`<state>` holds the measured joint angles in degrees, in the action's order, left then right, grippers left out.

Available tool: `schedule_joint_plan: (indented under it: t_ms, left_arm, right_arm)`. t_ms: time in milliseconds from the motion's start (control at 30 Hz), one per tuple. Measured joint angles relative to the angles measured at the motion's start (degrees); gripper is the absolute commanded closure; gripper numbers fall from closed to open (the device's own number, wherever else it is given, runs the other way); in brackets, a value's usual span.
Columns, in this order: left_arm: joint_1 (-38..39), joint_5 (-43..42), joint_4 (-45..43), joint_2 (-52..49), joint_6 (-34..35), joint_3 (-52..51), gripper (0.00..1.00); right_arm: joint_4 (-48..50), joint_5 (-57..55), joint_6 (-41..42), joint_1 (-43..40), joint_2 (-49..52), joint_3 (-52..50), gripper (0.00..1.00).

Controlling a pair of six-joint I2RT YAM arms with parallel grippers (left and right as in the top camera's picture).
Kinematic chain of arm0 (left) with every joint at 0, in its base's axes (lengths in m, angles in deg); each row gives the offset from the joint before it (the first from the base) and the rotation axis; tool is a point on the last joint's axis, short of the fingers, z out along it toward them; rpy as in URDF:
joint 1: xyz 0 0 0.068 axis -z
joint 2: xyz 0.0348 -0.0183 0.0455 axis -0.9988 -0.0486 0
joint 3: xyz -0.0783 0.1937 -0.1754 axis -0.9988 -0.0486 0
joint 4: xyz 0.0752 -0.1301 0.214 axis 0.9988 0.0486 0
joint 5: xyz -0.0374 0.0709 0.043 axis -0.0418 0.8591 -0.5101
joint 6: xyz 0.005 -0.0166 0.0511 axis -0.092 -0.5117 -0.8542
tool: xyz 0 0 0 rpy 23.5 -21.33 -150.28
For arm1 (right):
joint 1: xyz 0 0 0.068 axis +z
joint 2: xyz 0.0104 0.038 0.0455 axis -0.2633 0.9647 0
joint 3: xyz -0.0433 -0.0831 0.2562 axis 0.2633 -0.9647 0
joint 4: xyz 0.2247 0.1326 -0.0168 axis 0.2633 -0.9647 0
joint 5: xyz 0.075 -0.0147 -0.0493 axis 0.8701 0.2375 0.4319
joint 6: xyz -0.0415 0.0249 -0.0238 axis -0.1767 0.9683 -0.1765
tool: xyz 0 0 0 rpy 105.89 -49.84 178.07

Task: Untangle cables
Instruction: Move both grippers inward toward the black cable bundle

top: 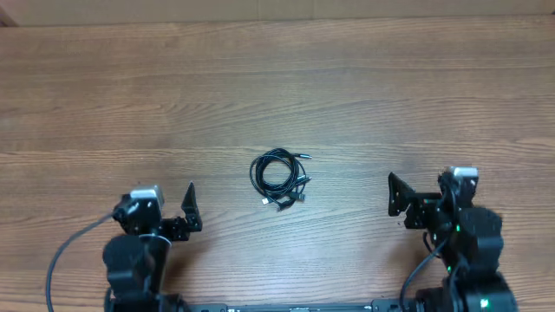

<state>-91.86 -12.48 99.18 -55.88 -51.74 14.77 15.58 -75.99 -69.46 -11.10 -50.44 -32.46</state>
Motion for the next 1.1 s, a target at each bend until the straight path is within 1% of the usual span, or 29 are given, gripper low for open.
schedule_joint_plan:
  t_ms: [133,267,367,467,600,700,800,867,967,1033,1100]
  left_arm:
    - [0.0,0.0,8.0,-10.6,0.3,8.8,0.01]
    - [0.0,-0.8,17.5,-22.8,0.7,19.8,0.00]
    - [0.0,-2.1,24.7,-31.1,0.7,28.5,0.01]
    - [0.0,-3.2,30.0,-37.0,0.7,34.9,0.00]
    - [0.0,-3.5,28.6,-42.1,1.8,37.1,0.00]
    - [0.0,-5.5,24.3,-45.6,3.5,37.1,0.00]
    - [0.1,-10.4,17.9,-48.5,5.1,37.2,0.11]
    - [0.7,-14.3,14.1,-50.1,5.9,37.2,0.11]
    - [4.6,-15.1,11.5,-52.4,6.9,37.2,0.07]
    - [8.8,-13.4,11.1,-54.4,7.1,37.2,0.05]
    - [13.0,-11.2,10.8,-57.0,7.1,37.2,0.05]
  right_arm:
    - [-7.8,0.0,0.1,0.0,10.3,8.5,0.00]
    - [-14.4,0.0,0.2,0.0,20.7,17.6,0.00]
    - [-15.5,0.3,0.2,0.0,26.5,22.1,0.00]
    - [-15.1,2.6,0.3,0.0,30.2,23.6,0.00]
    - [-12.9,6.2,0.4,0.0,32.3,23.6,0.00]
    - [-11.4,7.6,0.2,0.0,32.3,23.6,0.00]
    - [-11.1,8.1,0.0,0.0,32.4,23.6,0.00]
    - [-11.1,8.5,0.0,0.0,32.4,23.6,0.00]
    - [-11.0,8.5,0.0,0.0,32.4,23.6,0.00]
    - [-11.1,8.5,-0.1,0.0,32.4,23.6,0.00]
    - [-11.1,8.5,-0.1,0.0,32.4,23.6,0.00]
